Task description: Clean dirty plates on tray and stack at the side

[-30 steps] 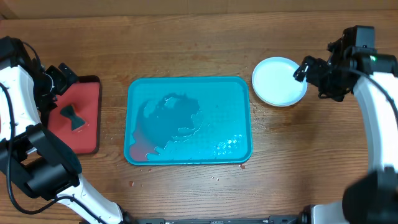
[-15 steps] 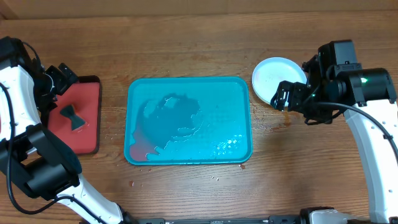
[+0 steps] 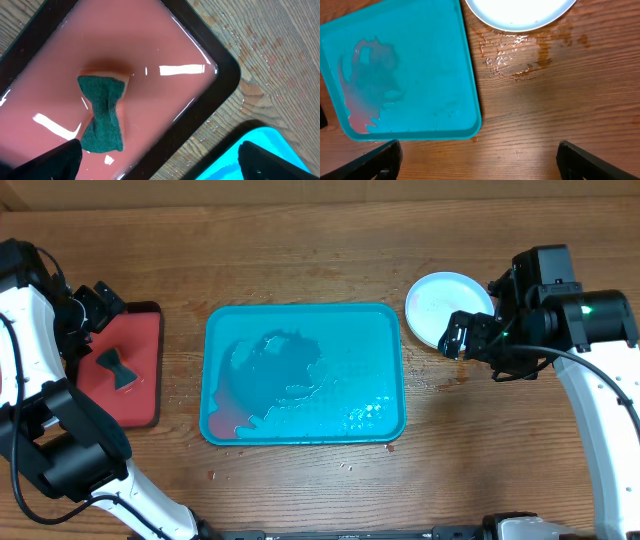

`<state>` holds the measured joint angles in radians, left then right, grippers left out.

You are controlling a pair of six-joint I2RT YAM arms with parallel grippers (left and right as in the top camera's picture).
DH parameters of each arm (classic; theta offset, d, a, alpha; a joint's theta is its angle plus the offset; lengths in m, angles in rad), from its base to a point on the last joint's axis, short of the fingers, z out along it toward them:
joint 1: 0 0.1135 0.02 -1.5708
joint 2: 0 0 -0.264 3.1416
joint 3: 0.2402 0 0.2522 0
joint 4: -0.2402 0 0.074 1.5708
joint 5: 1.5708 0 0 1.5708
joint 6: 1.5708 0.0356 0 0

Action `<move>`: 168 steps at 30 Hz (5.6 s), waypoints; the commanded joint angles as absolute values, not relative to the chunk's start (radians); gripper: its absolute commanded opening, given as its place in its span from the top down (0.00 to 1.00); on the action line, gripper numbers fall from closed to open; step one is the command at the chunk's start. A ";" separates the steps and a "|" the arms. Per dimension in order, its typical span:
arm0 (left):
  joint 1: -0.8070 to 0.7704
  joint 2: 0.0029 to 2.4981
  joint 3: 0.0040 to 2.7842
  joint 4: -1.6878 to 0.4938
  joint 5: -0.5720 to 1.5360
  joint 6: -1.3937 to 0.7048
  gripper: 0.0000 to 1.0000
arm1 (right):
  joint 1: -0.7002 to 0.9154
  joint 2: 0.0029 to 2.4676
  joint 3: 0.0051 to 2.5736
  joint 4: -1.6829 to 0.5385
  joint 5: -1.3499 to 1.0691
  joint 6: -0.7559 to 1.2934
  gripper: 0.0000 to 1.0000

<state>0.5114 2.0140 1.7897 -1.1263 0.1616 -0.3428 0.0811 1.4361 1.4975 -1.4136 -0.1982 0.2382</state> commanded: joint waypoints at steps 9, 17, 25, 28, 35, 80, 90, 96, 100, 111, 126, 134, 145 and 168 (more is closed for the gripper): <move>0.516 2.014 1.809 -1.125 0.169 -0.336 0.00 | 0.066 1.044 1.254 -1.053 -0.163 0.250 0.00; 0.516 2.014 1.809 -1.125 0.169 -0.336 0.00 | 0.072 0.639 0.776 -0.628 -0.166 0.260 0.00; 0.516 2.014 1.809 -1.125 0.169 -0.336 0.00 | 0.037 0.238 0.315 -0.280 -0.165 0.263 0.00; 0.516 2.014 1.809 -1.125 0.169 -0.336 0.00 | 0.037 0.157 0.220 -0.197 -0.157 0.262 0.00; 0.516 2.014 1.809 -1.125 0.169 -0.336 0.00 | 0.037 0.044 0.098 -0.093 -0.105 0.263 0.00; 0.516 2.014 1.809 -1.125 0.169 -0.336 0.00 | 0.038 0.048 0.008 -0.081 0.032 0.156 0.00; 0.516 2.013 1.809 -1.143 0.109 -0.339 0.00 | 0.038 0.048 0.008 -0.081 0.032 0.156 0.00; 0.474 1.926 1.784 -1.162 0.232 -0.323 0.00 | 0.038 0.048 0.008 -0.081 0.032 0.156 0.00; 0.387 1.747 1.675 -1.059 0.221 -0.231 0.00 | 0.038 0.048 0.008 -0.081 0.032 0.156 0.00; 0.175 1.076 1.127 -0.854 -0.019 -0.202 0.00 | 0.038 0.048 0.008 -0.081 0.033 0.156 0.00; 0.175 0.557 0.552 -0.511 0.047 -0.201 0.00 | 0.038 0.048 0.008 -0.081 0.032 0.156 0.00; 0.068 0.266 0.219 -0.166 0.041 -0.109 0.00 | 0.038 0.048 0.008 -0.081 0.032 0.156 0.00; 0.031 0.059 0.015 -0.035 0.043 -0.113 0.00 | 0.038 0.048 0.008 -0.081 0.032 0.156 0.00; 0.006 0.003 0.005 -0.078 0.023 -0.088 0.00 | 0.038 0.048 0.008 -0.081 0.032 0.156 0.00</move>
<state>0.0143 0.0166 0.0105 -0.0780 0.0223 -0.1184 0.0399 0.0505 0.0185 -0.0895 0.0265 0.1596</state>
